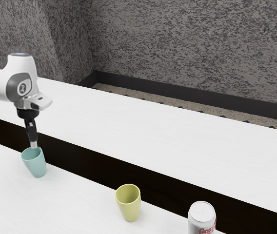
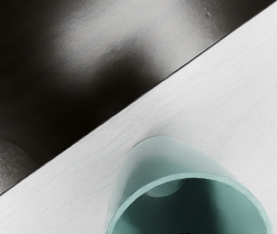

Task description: Place the left cup onto the right cup

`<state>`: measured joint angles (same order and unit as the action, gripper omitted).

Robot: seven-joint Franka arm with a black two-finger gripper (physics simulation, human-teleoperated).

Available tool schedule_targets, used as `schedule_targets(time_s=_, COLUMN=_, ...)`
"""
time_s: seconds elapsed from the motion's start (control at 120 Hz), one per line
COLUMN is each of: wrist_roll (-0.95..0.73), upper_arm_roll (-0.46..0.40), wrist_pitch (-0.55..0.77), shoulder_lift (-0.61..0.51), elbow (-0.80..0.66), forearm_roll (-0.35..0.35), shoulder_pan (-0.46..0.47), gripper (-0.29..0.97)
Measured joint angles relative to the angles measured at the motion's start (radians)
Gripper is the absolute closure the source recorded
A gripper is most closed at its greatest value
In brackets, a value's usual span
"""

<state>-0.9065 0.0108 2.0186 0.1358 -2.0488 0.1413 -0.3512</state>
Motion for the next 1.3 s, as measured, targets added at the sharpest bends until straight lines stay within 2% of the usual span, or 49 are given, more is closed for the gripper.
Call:
schedule_targets(time_s=0.433, wrist_roll=-0.01, upper_arm_roll=0.001, wrist_pitch=0.019, shoulder_lift=0.037, elbow=-0.017, forearm_roll=0.012, shoulder_pan=-0.043, gripper=0.01)
schedule_targets(time_s=0.492, wrist_roll=-0.01, upper_arm_roll=0.0, wrist_pitch=0.028, shoulder_lift=0.053, elbow=-0.018, forearm_roll=0.013, shoulder_pan=-0.043, gripper=0.1)
schedule_targets(time_s=0.65, wrist_roll=-0.011, upper_arm_roll=0.001, wrist_pitch=0.06, shoulder_lift=0.073, elbow=-0.019, forearm_roll=0.016, shoulder_pan=-0.048, gripper=0.47)
schedule_targets(time_s=0.775, wrist_roll=-0.012, upper_arm_roll=0.0, wrist_pitch=0.084, shoulder_lift=0.074, elbow=-0.019, forearm_roll=0.017, shoulder_pan=-0.039, gripper=0.63)
schedule_targets(time_s=0.967, wrist_roll=-0.007, upper_arm_roll=-0.004, wrist_pitch=0.101, shoulder_lift=0.071, elbow=-0.027, forearm_roll=0.007, shoulder_pan=-0.026, gripper=0.74)
schedule_targets(time_s=1.3, wrist_roll=0.008, upper_arm_roll=-0.005, wrist_pitch=0.111, shoulder_lift=0.062, elbow=-0.03, forearm_roll=0.008, shoulder_pan=-0.026, gripper=0.78)
